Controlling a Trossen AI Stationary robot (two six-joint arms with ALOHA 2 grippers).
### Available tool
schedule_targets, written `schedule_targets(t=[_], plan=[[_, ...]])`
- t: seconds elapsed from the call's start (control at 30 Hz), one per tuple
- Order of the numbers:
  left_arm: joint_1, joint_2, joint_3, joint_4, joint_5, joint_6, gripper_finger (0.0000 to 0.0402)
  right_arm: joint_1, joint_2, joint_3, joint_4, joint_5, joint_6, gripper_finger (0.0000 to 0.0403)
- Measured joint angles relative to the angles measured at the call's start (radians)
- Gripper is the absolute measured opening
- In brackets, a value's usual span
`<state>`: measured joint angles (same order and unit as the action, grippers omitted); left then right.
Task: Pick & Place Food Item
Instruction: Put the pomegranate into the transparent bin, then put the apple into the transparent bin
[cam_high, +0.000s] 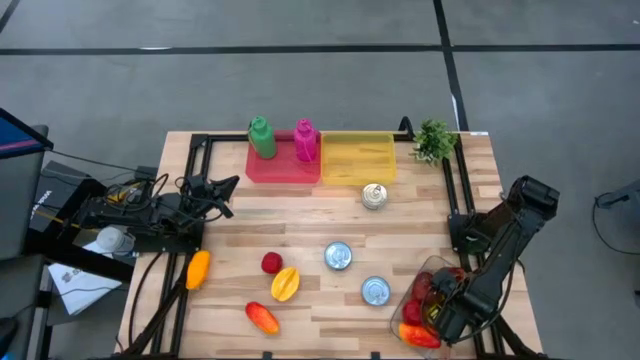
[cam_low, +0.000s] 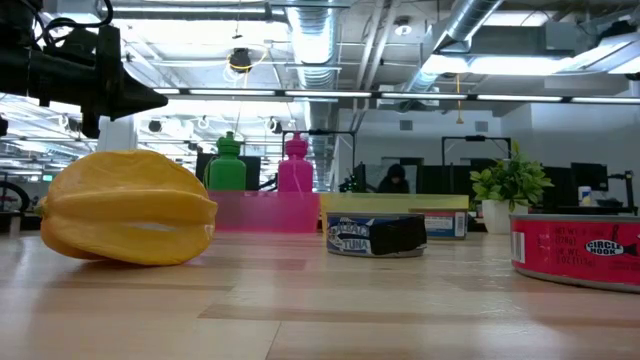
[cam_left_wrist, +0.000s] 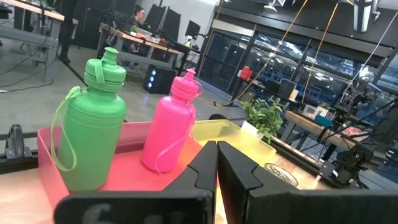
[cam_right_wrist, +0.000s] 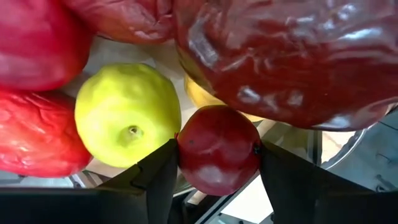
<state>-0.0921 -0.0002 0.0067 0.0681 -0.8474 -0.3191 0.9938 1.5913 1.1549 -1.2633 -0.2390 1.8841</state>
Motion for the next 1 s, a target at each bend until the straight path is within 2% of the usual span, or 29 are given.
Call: schedule_targets(t=[0.23, 0.47, 0.73, 0.87, 1.0], plan=[[0.000, 0.000, 0.000, 0.000, 0.000, 0.000, 0.0001, 0.001, 0.000, 0.000, 0.008, -0.004, 0.001, 0.0249], [0.000, 0.000, 0.000, 0.000, 0.000, 0.000, 0.0001, 0.001, 0.000, 0.008, 0.035, -0.073, -0.054, 0.0266], [0.000, 0.000, 0.000, 0.000, 0.000, 0.000, 0.0001, -0.070, -0.002, 0.206, 0.041, -0.074, -0.236, 0.0267], [0.000, 0.000, 0.000, 0.000, 0.000, 0.000, 0.0001, -0.147, -0.002, 0.353, 0.046, 0.008, -0.321, 0.0267], [0.000, 0.000, 0.000, 0.000, 0.000, 0.000, 0.0001, -0.223, -0.003, 0.483, 0.069, 0.200, -0.456, 0.0267]])
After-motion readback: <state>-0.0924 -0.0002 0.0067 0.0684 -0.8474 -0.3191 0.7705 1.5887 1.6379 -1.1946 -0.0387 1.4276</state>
